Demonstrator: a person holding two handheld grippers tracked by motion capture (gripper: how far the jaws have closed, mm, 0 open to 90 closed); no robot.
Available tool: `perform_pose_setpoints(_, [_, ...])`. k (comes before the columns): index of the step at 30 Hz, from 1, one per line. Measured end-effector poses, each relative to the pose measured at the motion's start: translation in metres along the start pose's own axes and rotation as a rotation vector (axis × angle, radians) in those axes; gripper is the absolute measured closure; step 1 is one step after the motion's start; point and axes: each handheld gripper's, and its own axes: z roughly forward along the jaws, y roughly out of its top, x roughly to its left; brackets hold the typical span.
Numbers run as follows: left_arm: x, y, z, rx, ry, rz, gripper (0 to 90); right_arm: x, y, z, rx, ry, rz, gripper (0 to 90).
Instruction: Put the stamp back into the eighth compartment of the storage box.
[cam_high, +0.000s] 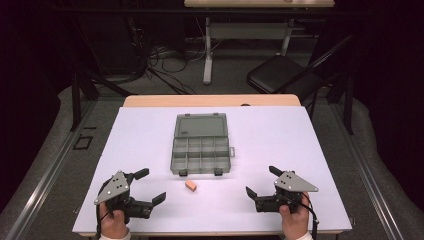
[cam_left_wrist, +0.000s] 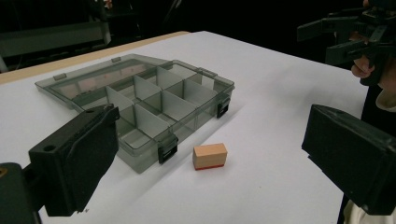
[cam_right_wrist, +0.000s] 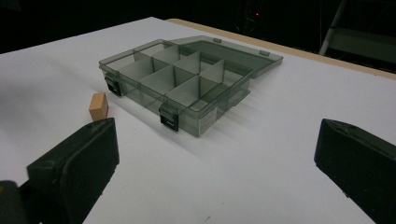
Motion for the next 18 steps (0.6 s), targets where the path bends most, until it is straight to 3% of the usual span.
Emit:
perform_pose_setpoints(10, [-0.0003,-0.0032,0.0021,0.006,-0.008,-0.006,3.5,0.0002,0.0025,0.0015,0.003,0.009,-0.003,0.0])
perform_pose_setpoints(18, [-0.0008,-0.0045,0.0005,0.019,-0.005,-0.004,3.5,0.0007,0.0054,0.0086,0.015,0.038,0.041,0.0])
